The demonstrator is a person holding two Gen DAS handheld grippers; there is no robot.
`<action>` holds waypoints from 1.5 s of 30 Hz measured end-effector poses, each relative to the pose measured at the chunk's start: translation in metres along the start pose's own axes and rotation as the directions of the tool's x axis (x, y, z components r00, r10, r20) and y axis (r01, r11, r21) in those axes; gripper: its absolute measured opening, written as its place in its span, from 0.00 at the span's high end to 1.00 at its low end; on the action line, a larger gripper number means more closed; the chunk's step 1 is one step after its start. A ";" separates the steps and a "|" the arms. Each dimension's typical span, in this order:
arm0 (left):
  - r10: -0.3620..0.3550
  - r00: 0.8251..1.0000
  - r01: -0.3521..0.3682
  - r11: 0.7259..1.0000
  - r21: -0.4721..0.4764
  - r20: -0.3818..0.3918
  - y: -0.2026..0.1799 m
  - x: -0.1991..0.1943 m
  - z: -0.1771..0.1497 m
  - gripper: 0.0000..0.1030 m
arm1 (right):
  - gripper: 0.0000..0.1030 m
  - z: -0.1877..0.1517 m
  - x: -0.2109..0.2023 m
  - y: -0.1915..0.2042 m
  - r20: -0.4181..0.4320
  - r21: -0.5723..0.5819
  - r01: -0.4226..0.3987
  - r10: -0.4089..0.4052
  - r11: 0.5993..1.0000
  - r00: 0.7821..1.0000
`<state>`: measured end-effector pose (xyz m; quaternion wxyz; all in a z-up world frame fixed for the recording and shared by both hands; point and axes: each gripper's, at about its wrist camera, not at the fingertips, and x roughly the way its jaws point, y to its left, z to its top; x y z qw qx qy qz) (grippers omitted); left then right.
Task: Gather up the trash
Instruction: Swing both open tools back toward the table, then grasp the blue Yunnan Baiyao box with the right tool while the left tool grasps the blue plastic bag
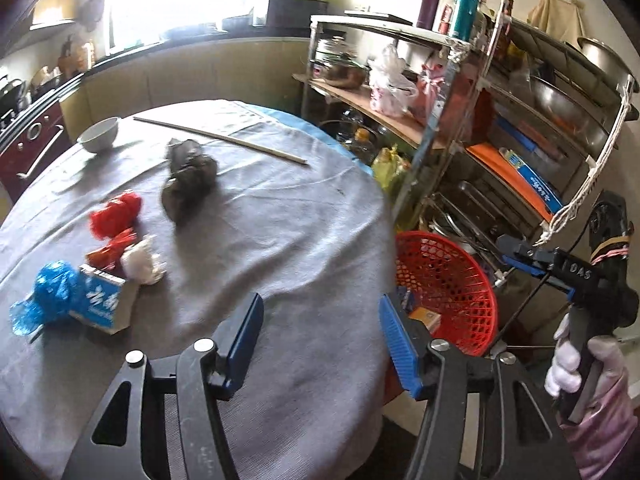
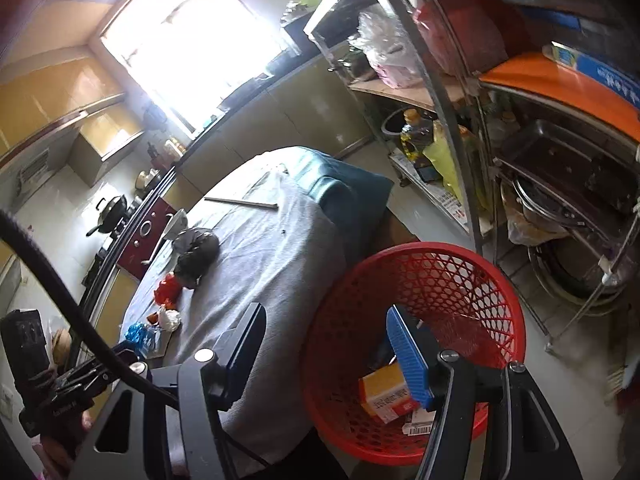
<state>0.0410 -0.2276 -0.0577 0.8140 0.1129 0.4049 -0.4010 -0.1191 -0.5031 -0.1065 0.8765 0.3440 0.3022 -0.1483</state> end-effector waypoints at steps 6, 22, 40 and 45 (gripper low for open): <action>0.050 0.998 -0.053 0.995 -0.089 -0.028 0.035 -0.011 -0.031 0.40 | 0.35 -0.001 0.001 0.023 -0.011 -0.040 -0.035 0.035 0.999 0.999; 0.287 0.956 -0.291 0.892 -0.347 -0.064 0.155 -0.060 -0.104 0.40 | 0.35 -0.048 0.067 0.145 -0.255 -0.205 -0.249 0.194 0.946 0.947; 0.381 0.921 -0.357 0.747 -0.561 -0.078 0.259 -0.088 -0.130 0.39 | 0.35 -0.096 0.160 0.307 -0.442 -0.505 -0.434 0.209 0.746 0.872; 0.382 0.920 -0.363 0.738 -0.569 -0.092 0.269 -0.088 -0.133 0.39 | 0.35 -0.096 0.190 0.333 -0.430 -0.605 -0.425 0.173 0.674 0.886</action>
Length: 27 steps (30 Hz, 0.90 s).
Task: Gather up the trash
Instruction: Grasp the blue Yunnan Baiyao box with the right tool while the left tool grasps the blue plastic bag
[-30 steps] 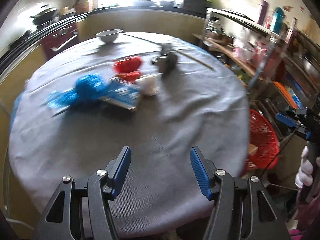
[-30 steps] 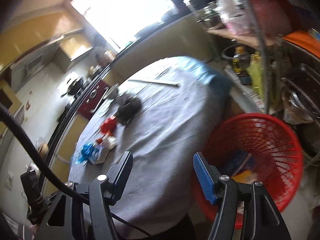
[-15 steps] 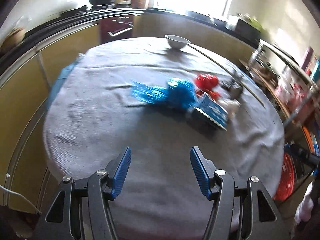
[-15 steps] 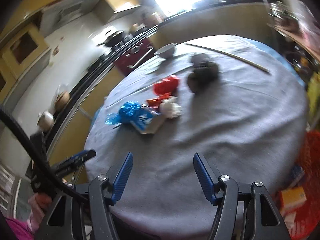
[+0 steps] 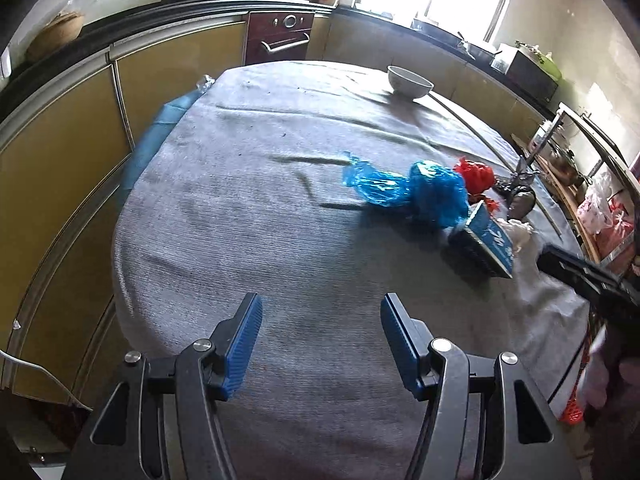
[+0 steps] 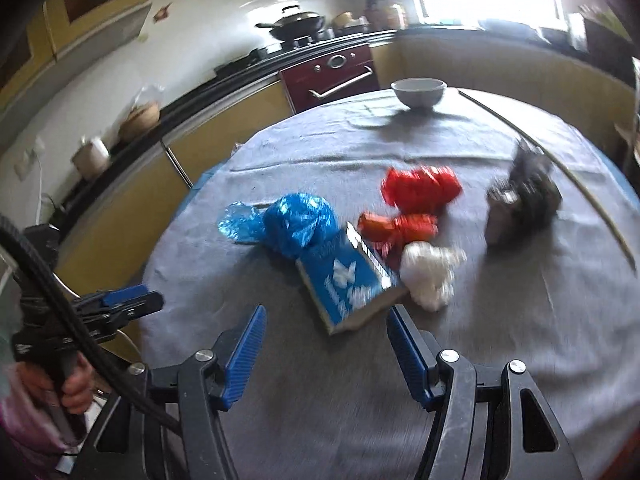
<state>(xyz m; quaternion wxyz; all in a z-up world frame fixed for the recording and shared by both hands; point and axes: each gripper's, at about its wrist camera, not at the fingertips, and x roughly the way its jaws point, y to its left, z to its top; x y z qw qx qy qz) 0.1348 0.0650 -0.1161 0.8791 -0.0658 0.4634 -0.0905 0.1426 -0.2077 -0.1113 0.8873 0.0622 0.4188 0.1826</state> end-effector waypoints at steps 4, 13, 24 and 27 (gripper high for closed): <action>0.007 1.000 -0.007 1.000 -0.016 -0.011 0.008 0.006 0.003 0.39 | 0.35 0.018 0.023 -0.002 -0.014 -0.042 -0.002 0.001 0.999 1.000; 0.016 1.000 -0.017 0.999 -0.036 -0.018 0.020 0.012 0.009 0.39 | 0.30 0.025 0.063 0.008 -0.078 -0.145 0.017 -0.029 0.989 0.997; -0.042 0.999 0.042 0.998 -0.049 0.011 0.005 0.009 0.042 0.39 | 0.34 0.015 0.075 0.013 -0.036 -0.206 0.098 -0.107 0.974 0.994; -0.076 0.997 0.077 0.997 -0.017 0.009 -0.014 0.013 0.057 0.39 | 0.34 0.012 0.068 0.009 -0.023 -0.175 0.080 -0.085 0.981 0.996</action>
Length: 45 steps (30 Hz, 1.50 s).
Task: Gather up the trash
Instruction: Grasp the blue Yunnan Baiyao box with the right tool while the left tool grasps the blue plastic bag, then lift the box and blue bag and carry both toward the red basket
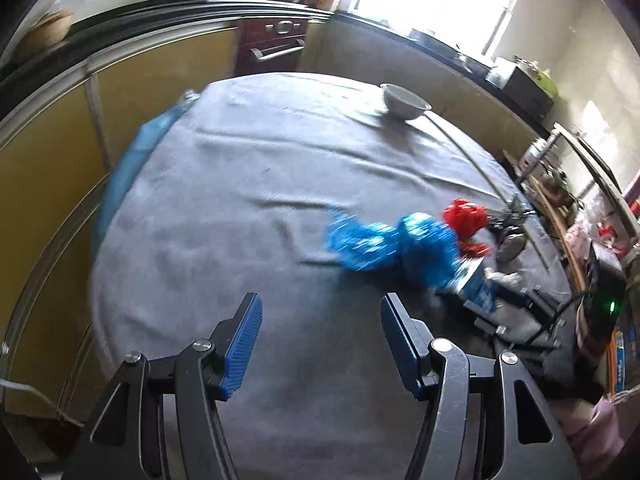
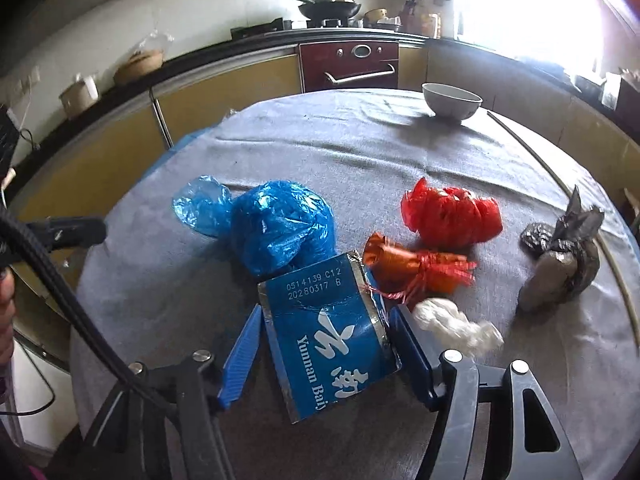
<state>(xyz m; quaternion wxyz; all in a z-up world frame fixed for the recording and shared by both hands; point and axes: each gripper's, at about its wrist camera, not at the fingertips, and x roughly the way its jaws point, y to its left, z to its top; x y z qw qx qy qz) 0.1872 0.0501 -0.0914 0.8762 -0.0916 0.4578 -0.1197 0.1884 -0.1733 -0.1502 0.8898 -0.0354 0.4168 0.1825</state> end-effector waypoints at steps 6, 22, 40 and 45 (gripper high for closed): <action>-0.065 0.997 0.067 0.996 0.058 -0.034 -0.044 0.031 0.029 0.29 | 0.36 -0.016 -0.030 -0.005 0.018 0.092 -0.046 0.044 0.995 0.999; -0.066 0.992 0.079 0.990 0.115 -0.112 -0.083 0.094 0.034 0.54 | 0.38 -0.055 -0.079 -0.044 0.023 0.307 -0.119 0.118 0.944 0.993; -0.098 0.989 0.114 0.982 0.151 -0.109 -0.064 0.023 -0.015 0.63 | 0.34 -0.061 -0.060 0.004 -0.073 0.197 -0.074 0.090 0.978 0.993; -0.061 0.990 0.082 0.982 0.171 -0.124 -0.060 0.010 -0.027 0.62 | 0.34 -0.064 -0.056 0.015 -0.095 0.161 -0.050 0.066 0.986 0.993</action>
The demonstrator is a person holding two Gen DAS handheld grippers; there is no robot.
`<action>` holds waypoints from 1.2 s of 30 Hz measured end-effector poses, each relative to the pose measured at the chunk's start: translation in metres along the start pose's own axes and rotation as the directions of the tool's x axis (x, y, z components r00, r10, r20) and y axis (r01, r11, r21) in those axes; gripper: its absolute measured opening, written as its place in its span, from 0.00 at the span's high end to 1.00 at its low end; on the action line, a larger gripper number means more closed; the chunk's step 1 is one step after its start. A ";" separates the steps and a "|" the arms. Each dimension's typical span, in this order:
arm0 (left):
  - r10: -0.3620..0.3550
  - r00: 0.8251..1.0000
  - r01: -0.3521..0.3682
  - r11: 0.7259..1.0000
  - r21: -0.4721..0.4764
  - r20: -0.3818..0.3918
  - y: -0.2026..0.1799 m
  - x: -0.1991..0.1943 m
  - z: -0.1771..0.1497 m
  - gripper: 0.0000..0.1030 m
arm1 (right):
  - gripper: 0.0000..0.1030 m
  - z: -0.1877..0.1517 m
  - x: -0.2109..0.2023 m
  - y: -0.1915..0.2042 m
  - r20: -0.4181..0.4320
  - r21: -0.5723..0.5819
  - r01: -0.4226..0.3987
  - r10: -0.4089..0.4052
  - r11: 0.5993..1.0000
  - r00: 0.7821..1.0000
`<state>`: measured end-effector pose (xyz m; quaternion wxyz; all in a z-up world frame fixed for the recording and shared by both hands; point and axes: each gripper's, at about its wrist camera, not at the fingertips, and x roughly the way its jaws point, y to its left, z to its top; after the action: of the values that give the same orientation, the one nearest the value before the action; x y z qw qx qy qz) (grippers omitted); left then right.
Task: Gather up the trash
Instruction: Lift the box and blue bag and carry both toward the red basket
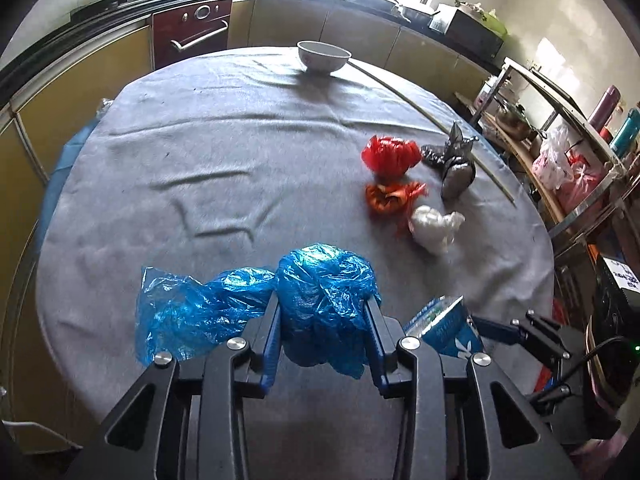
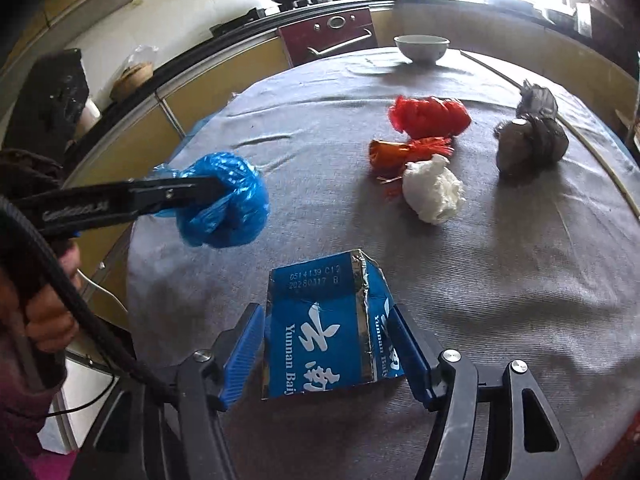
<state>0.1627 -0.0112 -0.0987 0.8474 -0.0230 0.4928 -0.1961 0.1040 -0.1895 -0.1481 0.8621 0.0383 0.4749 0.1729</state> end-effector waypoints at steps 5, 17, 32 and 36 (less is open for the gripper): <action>0.023 0.999 -0.024 1.000 -0.007 -0.040 0.010 0.000 -0.005 0.58 | 0.33 -0.004 0.006 0.008 -0.004 -0.050 0.065 -0.065 0.997 0.998; 0.021 0.998 -0.023 0.999 -0.033 -0.050 0.019 -0.007 -0.021 0.38 | 0.31 -0.007 0.007 0.005 -0.017 -0.023 0.074 -0.074 0.997 0.997; 0.030 0.999 -0.030 0.999 -0.012 0.015 0.007 -0.009 -0.027 0.63 | 0.38 -0.022 -0.021 -0.023 0.081 0.101 0.019 -0.028 0.995 0.996; 0.026 0.999 -0.027 0.999 0.024 0.039 -0.010 -0.018 -0.025 0.63 | 0.41 -0.031 -0.037 -0.032 0.116 0.134 0.002 -0.017 0.991 0.993</action>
<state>0.1305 -0.0103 -0.0948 0.8595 -0.0101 0.4743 -0.1903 0.0681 -0.2347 -0.1429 0.8846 0.1036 0.4345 0.1342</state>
